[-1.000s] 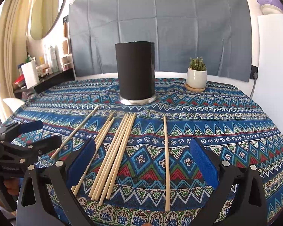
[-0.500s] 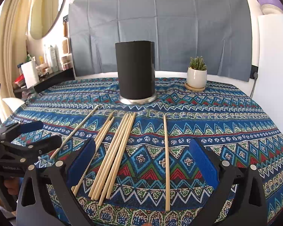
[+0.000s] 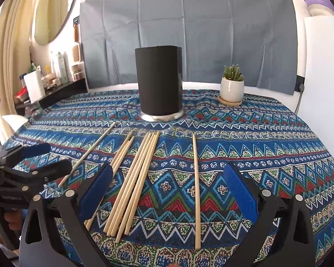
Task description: Organize utensils
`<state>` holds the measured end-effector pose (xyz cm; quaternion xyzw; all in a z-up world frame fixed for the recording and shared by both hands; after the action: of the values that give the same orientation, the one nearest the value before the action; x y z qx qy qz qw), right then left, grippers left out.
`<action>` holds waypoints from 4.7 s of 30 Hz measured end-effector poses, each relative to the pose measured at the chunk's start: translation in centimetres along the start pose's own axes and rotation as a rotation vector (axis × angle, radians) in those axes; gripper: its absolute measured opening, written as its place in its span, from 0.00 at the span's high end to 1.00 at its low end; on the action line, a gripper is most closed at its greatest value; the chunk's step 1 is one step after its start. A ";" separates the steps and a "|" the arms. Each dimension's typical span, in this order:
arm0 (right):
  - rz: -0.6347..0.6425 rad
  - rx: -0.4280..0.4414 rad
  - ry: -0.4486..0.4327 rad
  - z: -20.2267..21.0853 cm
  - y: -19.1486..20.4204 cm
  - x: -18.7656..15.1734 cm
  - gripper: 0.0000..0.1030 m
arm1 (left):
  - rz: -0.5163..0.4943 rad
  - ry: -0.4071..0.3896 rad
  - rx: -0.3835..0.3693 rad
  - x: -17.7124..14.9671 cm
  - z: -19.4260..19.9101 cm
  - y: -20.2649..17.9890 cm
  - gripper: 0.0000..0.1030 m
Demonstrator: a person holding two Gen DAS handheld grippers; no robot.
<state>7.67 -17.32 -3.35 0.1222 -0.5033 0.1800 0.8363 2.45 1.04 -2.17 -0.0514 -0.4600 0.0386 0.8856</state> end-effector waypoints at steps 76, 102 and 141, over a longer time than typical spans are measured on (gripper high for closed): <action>0.232 0.131 0.652 -11.4 -5.2 2.6 0.35 | -0.276 0.540 -0.071 4.2 -9.0 3.7 0.32; 0.121 0.071 0.549 -4.7 -13.7 7.2 0.95 | -0.145 0.513 0.035 7.6 -1.9 8.6 0.95; -0.053 0.503 0.026 -7.0 -7.6 29.5 0.95 | -0.199 -0.023 -0.210 30.3 -0.1 4.9 0.95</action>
<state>29.11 -16.30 19.32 0.3374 -0.4285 0.2793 0.7903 19.83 9.39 21.71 -0.0974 -0.4745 -0.0972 0.8694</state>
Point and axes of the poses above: each gripper's, at about its wrist camera, not at the fingertips, and z roughly against the way its jaws point, y to its left, x to its top, the point moved 2 cm from there along -z, roughly the way its jaws point, and after that the axes turned 2 degrees about -x, right-handed, at the moved point
